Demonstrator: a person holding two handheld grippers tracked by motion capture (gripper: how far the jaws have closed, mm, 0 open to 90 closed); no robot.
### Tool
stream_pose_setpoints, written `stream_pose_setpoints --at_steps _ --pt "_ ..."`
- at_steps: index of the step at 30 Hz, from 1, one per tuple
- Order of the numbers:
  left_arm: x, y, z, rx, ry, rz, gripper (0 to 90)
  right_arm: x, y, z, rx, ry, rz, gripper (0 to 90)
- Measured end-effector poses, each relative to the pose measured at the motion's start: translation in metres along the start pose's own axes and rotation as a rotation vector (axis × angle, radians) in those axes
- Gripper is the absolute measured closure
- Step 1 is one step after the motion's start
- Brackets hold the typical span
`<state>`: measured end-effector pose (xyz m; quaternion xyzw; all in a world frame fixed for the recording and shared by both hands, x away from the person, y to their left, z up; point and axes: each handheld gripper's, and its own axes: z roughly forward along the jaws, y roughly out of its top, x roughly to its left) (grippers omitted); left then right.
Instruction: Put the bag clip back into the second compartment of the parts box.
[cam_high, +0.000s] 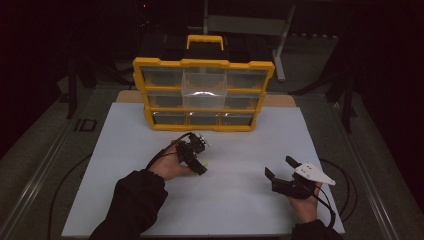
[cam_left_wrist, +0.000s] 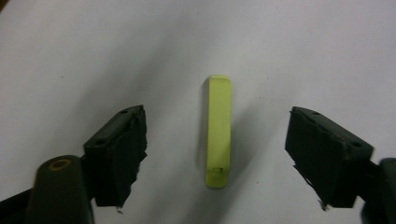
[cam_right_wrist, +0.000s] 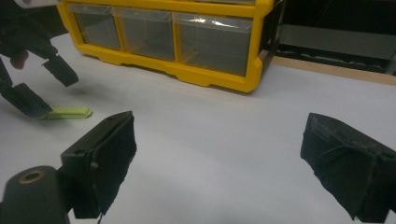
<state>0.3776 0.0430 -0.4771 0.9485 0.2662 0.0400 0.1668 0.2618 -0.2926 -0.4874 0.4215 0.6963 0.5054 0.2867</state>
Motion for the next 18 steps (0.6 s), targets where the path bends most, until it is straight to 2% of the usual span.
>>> stream_pose_setpoints --at_steps 7,10,12,18 --pt "-0.002 0.003 0.006 0.047 -0.016 0.013 40.9 -0.001 0.000 0.000 -0.001 -0.004 -0.003 10.2" --pt "-0.003 0.004 0.008 0.054 -0.035 0.015 49.0 -0.001 0.000 -0.001 -0.001 -0.003 0.000 10.2" --pt "-0.004 0.005 0.010 0.075 -0.029 0.024 55.0 -0.001 0.000 0.000 -0.001 -0.004 -0.002 10.2" --pt "-0.004 0.008 0.014 0.106 -0.023 0.012 69.6 -0.001 0.000 -0.001 0.000 -0.006 0.004 10.2"
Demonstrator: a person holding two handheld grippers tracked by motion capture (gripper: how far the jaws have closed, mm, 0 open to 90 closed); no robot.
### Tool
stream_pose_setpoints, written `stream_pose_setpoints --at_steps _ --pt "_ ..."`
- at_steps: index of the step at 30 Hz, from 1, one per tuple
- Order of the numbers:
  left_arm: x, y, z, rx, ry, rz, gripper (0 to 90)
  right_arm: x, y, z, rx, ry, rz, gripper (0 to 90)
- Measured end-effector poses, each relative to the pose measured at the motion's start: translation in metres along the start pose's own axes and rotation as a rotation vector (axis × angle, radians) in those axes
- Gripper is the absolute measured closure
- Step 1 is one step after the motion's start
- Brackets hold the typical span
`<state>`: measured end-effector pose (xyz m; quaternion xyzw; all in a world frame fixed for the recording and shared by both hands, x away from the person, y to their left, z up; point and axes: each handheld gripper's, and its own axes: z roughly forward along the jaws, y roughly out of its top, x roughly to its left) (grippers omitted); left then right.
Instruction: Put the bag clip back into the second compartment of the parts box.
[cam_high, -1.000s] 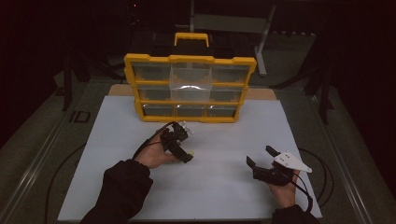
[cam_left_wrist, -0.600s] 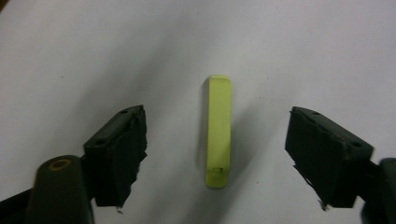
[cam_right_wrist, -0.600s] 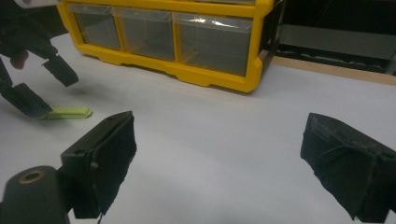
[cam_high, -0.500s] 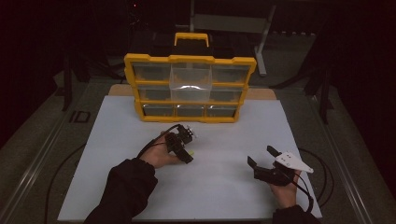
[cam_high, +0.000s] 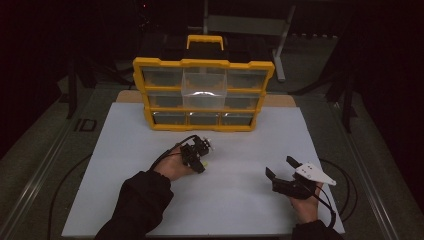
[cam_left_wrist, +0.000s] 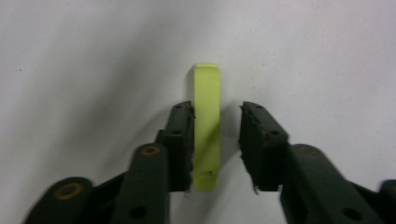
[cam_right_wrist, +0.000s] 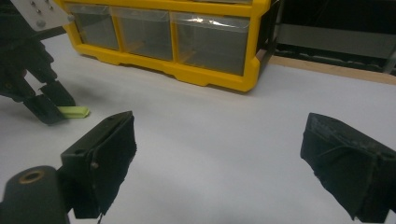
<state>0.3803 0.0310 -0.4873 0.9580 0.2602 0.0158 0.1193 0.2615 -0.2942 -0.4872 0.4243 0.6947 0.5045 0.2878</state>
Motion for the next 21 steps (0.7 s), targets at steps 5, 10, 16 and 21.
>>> stream_pose_setpoints --at_steps 5,10,16,21 --pt "0.0047 0.0021 0.0011 0.018 -0.007 -0.023 74.7 -0.0006 -0.0001 -0.0002 0.001 -0.001 0.002 10.2" --pt "0.0042 0.0045 0.0013 0.033 0.006 -0.022 79.0 0.0000 0.0001 -0.0007 -0.002 0.000 0.001 10.2" --pt "0.0024 0.0038 0.0000 0.025 0.027 -0.009 79.1 0.0005 0.0001 -0.0008 -0.004 0.007 -0.005 10.2" --pt "0.0063 0.0014 -0.0080 -0.015 0.024 -0.015 79.1 0.0010 0.0000 -0.0006 -0.002 0.005 -0.011 10.2"
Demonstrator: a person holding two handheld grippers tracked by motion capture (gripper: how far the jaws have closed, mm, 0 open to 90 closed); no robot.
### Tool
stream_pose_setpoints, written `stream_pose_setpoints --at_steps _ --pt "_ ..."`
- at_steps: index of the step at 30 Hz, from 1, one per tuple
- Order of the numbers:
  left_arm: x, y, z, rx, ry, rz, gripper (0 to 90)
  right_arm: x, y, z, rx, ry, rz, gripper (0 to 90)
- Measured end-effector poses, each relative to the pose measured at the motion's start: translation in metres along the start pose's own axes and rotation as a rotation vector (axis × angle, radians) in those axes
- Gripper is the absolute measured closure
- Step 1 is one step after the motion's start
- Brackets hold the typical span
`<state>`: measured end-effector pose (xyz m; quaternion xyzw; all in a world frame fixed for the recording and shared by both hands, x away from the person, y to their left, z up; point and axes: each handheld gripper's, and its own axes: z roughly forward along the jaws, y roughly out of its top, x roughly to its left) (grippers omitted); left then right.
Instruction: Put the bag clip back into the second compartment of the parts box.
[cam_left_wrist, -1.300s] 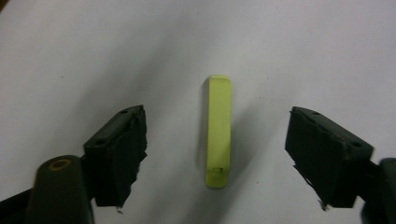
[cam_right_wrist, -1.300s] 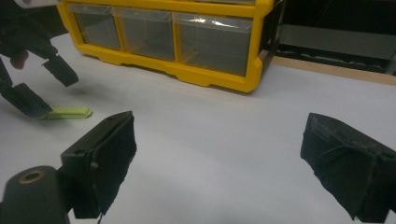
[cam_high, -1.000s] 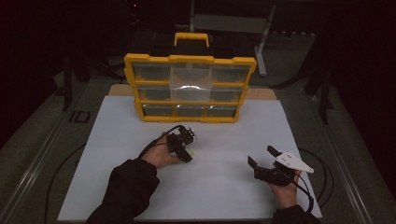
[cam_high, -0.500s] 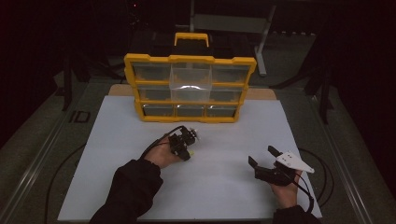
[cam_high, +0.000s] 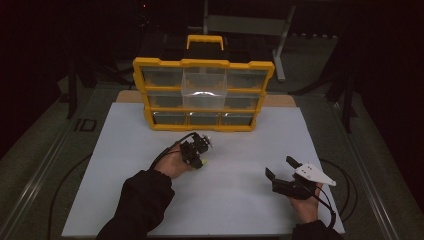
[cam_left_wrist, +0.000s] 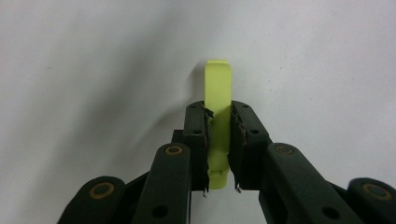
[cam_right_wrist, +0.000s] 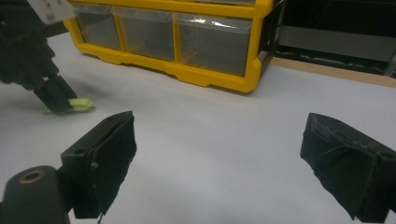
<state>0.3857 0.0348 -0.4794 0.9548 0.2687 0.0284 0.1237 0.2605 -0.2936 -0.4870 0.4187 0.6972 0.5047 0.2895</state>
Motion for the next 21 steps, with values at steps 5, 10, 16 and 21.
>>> stream_pose_setpoints --at_steps 5,10,16,21 --pt "0.001 -0.003 -0.008 -0.023 -0.007 -0.008 79.1 0.001 0.000 0.000 0.002 0.002 -0.002 10.2" --pt "0.004 -0.006 -0.015 -0.033 -0.017 -0.002 79.1 0.001 0.000 0.000 0.002 0.001 -0.006 10.2" --pt "0.007 -0.010 -0.021 -0.051 -0.023 0.000 79.0 0.001 -0.001 0.001 0.004 0.002 -0.008 10.2" --pt "0.008 -0.013 -0.026 -0.053 -0.020 0.006 79.0 0.001 -0.001 0.001 0.004 0.001 -0.009 10.2"
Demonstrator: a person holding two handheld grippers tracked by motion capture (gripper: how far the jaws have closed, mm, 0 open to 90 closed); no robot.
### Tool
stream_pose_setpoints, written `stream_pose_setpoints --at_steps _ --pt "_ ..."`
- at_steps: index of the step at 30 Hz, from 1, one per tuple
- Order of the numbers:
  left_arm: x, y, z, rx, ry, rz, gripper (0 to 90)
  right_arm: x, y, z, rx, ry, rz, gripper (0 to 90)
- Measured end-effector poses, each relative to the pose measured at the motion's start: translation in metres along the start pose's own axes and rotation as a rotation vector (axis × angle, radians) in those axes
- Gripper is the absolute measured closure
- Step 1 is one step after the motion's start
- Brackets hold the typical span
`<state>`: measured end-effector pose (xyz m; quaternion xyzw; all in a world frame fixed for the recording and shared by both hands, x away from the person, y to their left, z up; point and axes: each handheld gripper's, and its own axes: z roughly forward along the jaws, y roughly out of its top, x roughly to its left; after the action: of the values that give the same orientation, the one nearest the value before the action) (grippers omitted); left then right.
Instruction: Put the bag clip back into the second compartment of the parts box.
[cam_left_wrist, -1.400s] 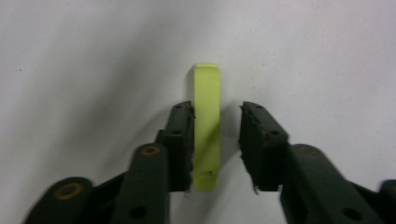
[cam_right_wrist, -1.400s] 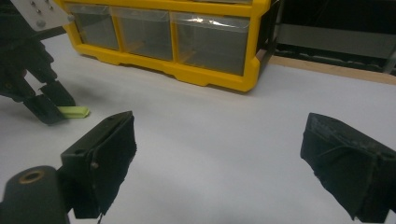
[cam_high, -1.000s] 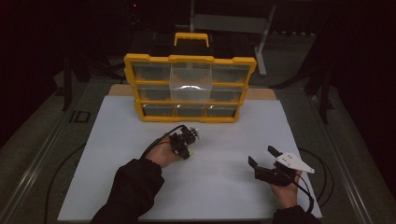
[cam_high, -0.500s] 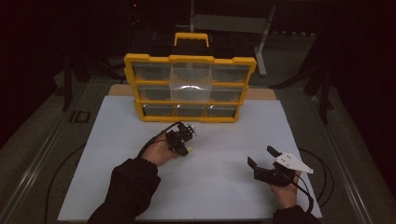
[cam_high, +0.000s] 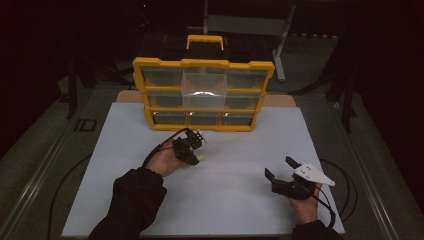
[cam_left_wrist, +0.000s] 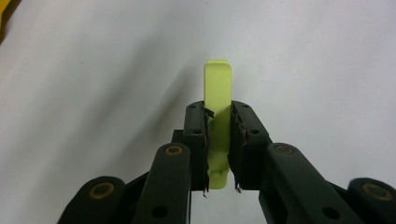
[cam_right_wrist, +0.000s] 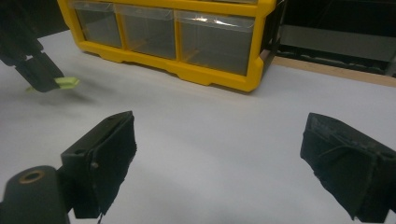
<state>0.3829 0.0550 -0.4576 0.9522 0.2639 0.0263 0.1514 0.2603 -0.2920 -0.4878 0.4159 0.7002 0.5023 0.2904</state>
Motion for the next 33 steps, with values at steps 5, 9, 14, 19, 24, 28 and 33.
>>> stream_pose_setpoints --at_steps 5,9,14,19,24,28,33 --pt "0.003 -0.005 -0.009 -0.004 -0.009 0.001 79.0 0.000 0.000 0.000 0.000 0.002 0.000 10.2" --pt "0.003 -0.008 -0.014 -0.014 -0.011 -0.001 79.0 0.001 0.000 0.000 0.001 0.002 0.001 10.2" --pt "0.003 -0.011 -0.025 -0.036 -0.028 -0.006 79.0 0.001 0.000 0.001 0.002 0.003 0.001 10.2" --pt "0.003 -0.012 -0.037 -0.055 -0.029 0.010 79.0 0.001 0.000 0.001 0.004 0.002 0.000 10.2" --pt "0.002 -0.010 -0.048 -0.068 -0.030 0.031 79.0 0.001 0.000 0.001 0.005 0.002 -0.003 10.3" --pt "0.002 -0.008 -0.056 -0.076 -0.026 0.042 79.0 0.001 0.000 0.001 0.007 0.001 -0.001 10.2" --pt "0.003 -0.005 -0.066 -0.085 -0.025 0.051 79.0 0.001 0.000 0.001 0.007 0.000 -0.005 10.2"
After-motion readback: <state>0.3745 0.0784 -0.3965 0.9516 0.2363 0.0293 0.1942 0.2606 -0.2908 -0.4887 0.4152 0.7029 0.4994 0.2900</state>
